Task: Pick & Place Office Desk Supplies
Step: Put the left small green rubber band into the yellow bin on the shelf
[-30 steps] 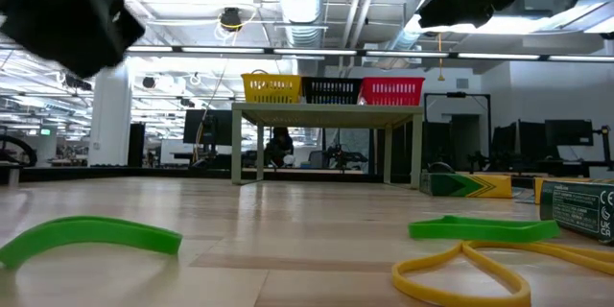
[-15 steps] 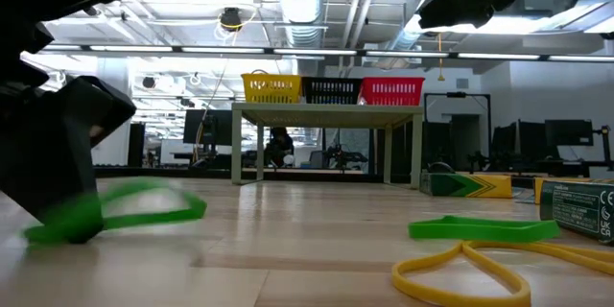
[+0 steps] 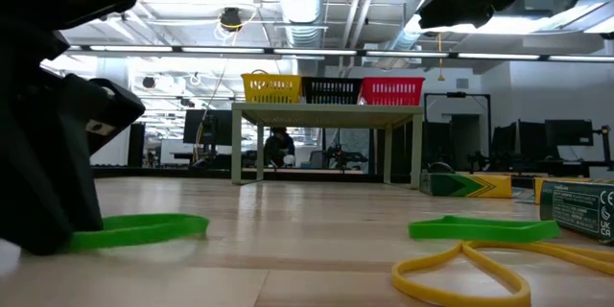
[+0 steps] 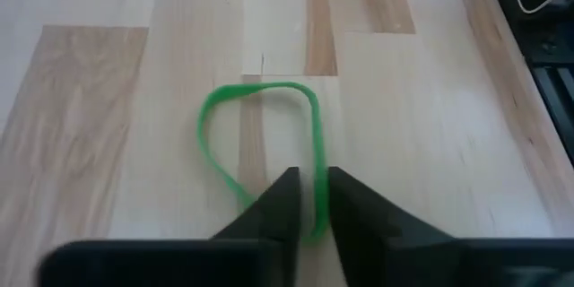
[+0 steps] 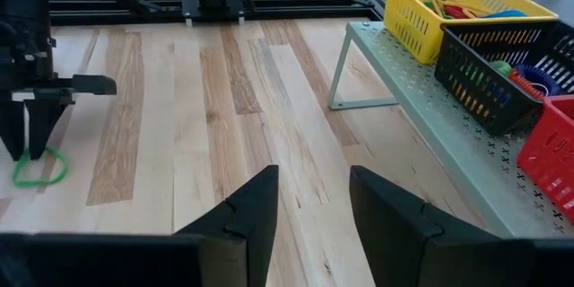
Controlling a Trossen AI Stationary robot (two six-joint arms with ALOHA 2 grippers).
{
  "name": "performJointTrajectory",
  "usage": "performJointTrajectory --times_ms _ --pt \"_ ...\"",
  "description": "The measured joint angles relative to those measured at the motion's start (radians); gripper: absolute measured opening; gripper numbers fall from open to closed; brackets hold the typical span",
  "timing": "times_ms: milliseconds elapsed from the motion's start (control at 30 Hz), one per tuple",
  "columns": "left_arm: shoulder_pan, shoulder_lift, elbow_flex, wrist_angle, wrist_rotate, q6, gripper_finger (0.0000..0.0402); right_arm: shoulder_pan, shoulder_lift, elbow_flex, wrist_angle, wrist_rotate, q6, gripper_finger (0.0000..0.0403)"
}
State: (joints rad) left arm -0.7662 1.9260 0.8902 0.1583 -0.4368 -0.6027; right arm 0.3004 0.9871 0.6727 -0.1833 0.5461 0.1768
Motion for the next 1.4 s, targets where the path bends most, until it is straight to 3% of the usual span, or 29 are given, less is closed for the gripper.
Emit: performJointTrajectory --times_ms 100,400,600,1067,1267,1400 --pt "0.0 0.001 0.0 0.005 0.01 -0.003 0.001 0.0 0.0 0.0 0.0 0.0 0.0 0.0136" --pt "0.009 -0.056 -0.005 -0.023 0.041 0.001 0.0002 0.0 0.0 0.0 0.0 0.0 0.0 0.0136" --pt "0.048 -0.213 -0.005 -0.045 0.026 0.07 0.0001 0.0 0.0 0.0 0.003 0.0 0.0 0.0136" --pt "0.151 -0.747 -0.003 0.008 0.022 0.301 0.0001 0.0 0.0 0.0 0.004 0.0 0.0 0.0136" --pt "0.156 -0.877 -0.003 0.084 0.041 0.417 0.0001 0.0 0.0 0.0 0.004 0.0 0.0 0.0136" --pt "0.221 -0.937 -0.002 0.112 0.037 0.524 0.0001 -0.007 0.0 0.0 0.009 0.001 0.0 0.0136"
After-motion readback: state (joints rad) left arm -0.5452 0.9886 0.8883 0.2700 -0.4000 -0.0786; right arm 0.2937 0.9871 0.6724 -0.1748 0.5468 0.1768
